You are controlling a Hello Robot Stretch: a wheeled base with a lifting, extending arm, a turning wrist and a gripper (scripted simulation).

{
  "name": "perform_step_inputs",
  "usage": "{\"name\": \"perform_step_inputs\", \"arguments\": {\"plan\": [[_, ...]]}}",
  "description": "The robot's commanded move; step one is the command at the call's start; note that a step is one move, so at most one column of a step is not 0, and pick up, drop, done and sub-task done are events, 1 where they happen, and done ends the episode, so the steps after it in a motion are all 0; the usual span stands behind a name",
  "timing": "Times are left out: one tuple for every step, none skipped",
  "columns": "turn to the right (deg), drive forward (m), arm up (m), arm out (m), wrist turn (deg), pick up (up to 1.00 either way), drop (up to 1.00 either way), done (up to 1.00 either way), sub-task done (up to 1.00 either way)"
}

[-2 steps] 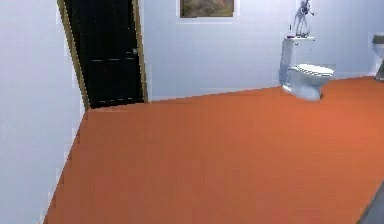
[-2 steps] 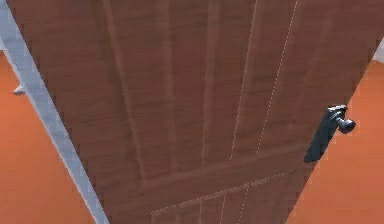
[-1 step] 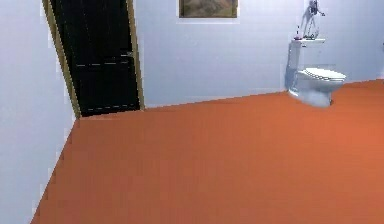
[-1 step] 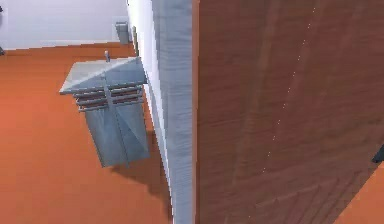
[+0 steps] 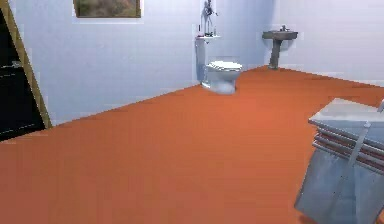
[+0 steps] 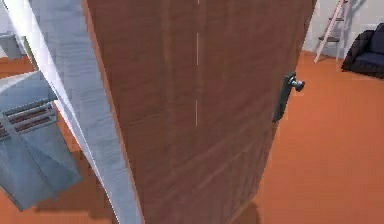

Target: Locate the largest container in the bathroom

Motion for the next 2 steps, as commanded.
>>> {"name": "perform_step_inputs", "arguments": {"plan": [[0.0,0.30,0.00,0.00,0.0,0.00,0.00,0.00,0.00],[6.0,0.00,0.00,0.00,0.0,0.00,0.00,0.00,0.00]]}}
